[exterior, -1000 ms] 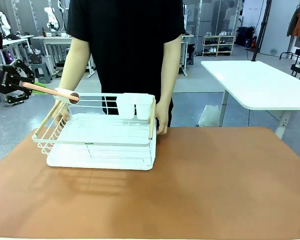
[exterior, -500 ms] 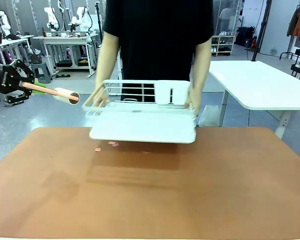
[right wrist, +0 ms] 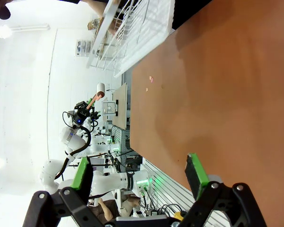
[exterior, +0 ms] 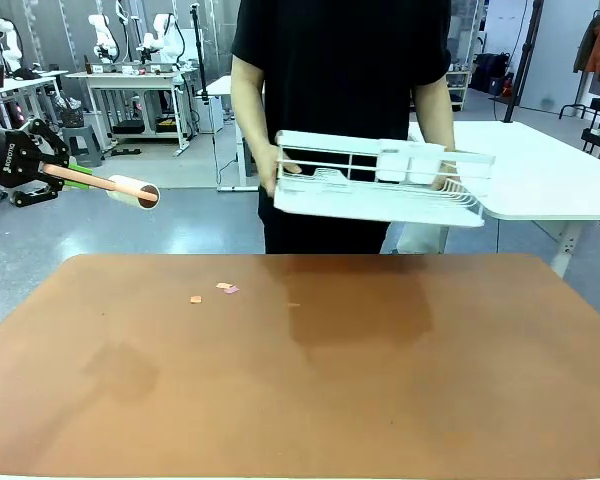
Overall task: Clean the table.
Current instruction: Clean the table with the Lint Roller when the human lifts the Dish drying rack.
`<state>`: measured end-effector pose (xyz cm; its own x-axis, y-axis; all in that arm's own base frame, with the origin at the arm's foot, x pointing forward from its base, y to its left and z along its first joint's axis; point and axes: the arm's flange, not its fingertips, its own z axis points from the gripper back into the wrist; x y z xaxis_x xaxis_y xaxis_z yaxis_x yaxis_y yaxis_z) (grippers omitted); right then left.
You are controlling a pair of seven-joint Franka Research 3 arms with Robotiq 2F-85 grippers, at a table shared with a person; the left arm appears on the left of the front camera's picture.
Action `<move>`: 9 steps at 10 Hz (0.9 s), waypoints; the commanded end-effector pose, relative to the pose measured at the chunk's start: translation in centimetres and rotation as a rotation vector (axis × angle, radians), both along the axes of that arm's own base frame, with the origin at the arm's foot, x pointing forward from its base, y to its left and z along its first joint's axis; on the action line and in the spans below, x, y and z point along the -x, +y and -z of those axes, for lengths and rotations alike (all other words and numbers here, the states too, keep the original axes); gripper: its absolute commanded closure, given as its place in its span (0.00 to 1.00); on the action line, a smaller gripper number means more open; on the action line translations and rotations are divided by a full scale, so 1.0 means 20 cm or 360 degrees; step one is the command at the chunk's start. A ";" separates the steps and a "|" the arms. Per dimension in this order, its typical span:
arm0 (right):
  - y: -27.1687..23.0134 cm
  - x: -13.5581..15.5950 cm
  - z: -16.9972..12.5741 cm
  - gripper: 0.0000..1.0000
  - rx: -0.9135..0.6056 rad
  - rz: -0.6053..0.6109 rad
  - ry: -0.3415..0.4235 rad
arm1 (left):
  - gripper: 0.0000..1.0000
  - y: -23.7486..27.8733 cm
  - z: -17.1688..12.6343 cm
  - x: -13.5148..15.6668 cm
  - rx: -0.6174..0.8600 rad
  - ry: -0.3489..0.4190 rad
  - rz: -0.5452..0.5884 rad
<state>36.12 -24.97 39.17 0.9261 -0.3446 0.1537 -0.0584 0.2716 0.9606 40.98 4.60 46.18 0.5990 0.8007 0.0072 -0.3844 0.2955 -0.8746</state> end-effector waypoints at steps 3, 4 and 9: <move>0.01 0.01 -0.01 0.00 -0.0009 -0.0002 -0.0015 | 1.00 0.00 0.00 0.00 0.0007 -0.0003 0.0000; 0.01 0.01 -0.01 0.00 -0.0009 -0.0002 -0.0015 | 1.00 0.00 0.00 0.00 0.0007 -0.0003 0.0000; 0.01 0.01 -0.01 0.00 -0.0009 -0.0002 -0.0015 | 0.79 0.01 -0.26 -0.21 -0.0611 0.0233 0.0673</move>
